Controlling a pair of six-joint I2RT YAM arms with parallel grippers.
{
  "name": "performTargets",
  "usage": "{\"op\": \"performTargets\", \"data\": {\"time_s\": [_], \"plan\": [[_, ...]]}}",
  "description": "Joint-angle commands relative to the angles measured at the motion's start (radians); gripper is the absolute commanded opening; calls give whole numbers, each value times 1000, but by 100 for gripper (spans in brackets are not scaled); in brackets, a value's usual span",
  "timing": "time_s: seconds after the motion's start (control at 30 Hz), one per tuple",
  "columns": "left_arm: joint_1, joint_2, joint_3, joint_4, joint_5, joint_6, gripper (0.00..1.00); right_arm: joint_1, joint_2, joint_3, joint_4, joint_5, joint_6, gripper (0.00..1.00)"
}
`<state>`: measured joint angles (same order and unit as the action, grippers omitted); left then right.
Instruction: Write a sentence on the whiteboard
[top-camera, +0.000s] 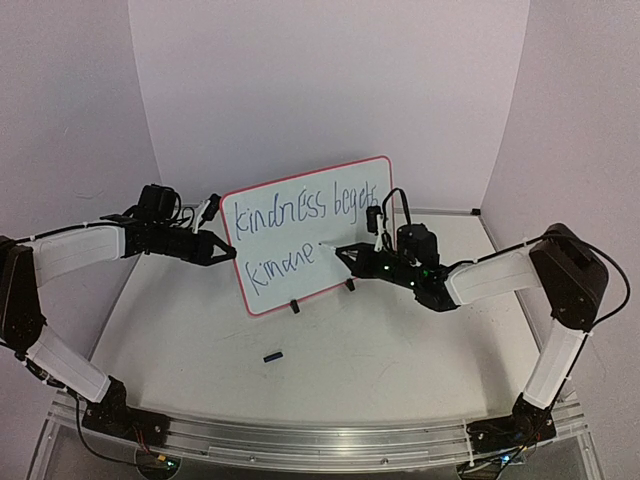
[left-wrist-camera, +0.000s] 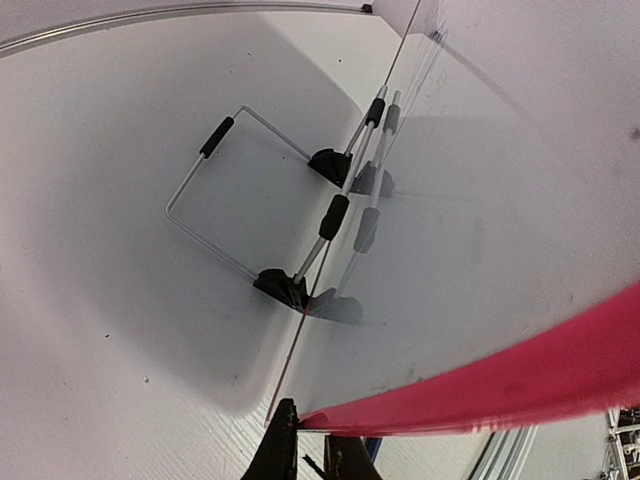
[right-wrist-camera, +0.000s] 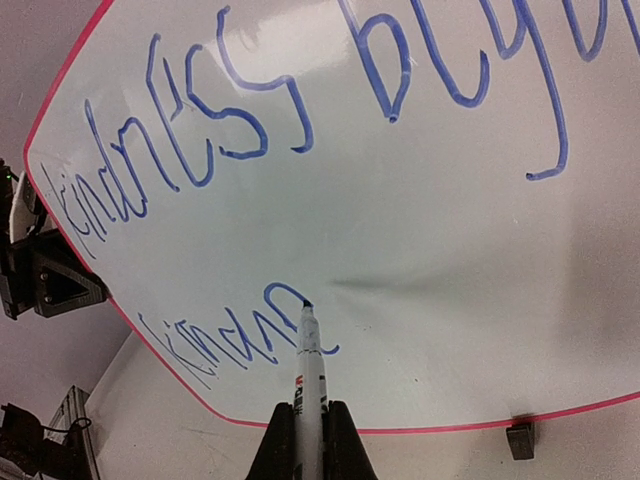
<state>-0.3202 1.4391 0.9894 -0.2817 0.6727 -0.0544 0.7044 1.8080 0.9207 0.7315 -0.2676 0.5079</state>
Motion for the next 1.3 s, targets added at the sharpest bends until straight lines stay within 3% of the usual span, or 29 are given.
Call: {"op": "performTargets", "data": {"time_s": [0.0,0.9,1.27], "plan": [[-13,-11,26,-43,-48,48,0,-9,13,25,20,12,-1,0],[-13,-5,28,-48,-53,53,0,-40,107,96,40,-79,22,0],[-13,-4,29,-48,-53,53,0,-40,91,33,40,-56,40,0]]}}
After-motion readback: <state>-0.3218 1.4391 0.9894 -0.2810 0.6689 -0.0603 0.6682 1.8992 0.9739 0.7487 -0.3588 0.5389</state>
